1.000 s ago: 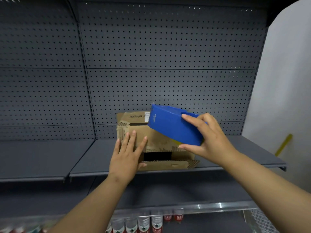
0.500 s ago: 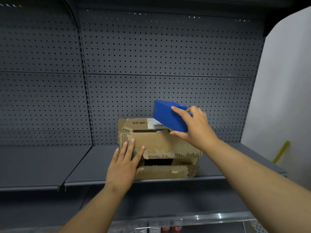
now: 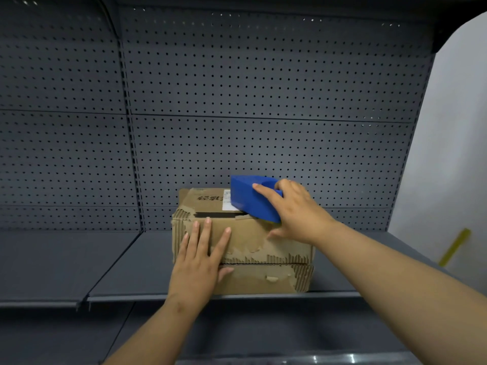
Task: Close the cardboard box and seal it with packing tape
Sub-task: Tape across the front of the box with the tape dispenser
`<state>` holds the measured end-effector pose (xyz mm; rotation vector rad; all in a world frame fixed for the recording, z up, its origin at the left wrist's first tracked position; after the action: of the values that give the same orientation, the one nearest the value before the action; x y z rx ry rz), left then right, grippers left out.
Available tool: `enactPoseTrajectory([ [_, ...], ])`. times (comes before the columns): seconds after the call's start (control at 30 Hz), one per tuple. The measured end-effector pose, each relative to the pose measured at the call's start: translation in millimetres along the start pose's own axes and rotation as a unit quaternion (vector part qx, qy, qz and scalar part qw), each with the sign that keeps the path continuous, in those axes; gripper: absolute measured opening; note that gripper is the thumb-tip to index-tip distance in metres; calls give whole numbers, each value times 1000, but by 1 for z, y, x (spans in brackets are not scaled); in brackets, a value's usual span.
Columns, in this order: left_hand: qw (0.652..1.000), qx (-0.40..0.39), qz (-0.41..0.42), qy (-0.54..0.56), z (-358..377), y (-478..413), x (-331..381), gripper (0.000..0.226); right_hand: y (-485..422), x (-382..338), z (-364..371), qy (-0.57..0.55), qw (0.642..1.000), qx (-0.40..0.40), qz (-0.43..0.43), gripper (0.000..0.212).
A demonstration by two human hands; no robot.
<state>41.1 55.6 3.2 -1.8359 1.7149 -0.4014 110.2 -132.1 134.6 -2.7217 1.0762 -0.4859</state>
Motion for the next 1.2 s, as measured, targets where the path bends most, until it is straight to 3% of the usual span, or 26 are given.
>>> enactPoseTrajectory([
  [0.17,1000,16,13,-14,3,-4,3,79,0,11,-5,1,1000,4,-9,82],
  [0.37,1000,21,15,-11,2,-4,8,78,1,20,-10,55,993,101,-16,81],
  [0.5,1000,16,18,1,-2,-3,9,79,4,16,-21,123,990,69,17,78],
  [0.63,1000,4,14,6,-5,-1,9,85,7,11,-23,89,994,60,26,75],
  [0.8,1000,-17,5,4,-13,0,10,99,18,8,-18,61,991,122,-4,76],
  [1.03,996,-87,16,19,-22,7,7,99,39,-1,-28,55,970,223,-75,82],
  [1.13,991,-120,-14,63,-36,9,8,93,49,-7,-31,49,970,223,-82,84],
  [1.2,981,-98,-39,166,-51,5,9,89,55,-10,-32,42,968,229,-90,82],
])
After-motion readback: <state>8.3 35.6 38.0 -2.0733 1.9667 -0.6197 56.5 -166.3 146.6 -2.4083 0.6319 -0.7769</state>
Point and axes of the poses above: each hand's wrist, its own y-axis away from the middle knuckle, its own z-axis out of the palm, x = y × z, the point moved 3 cm from there along -y, towards the middle knuckle, and after that the axes turned 12 degrees about -x, right-handed, at the moved point
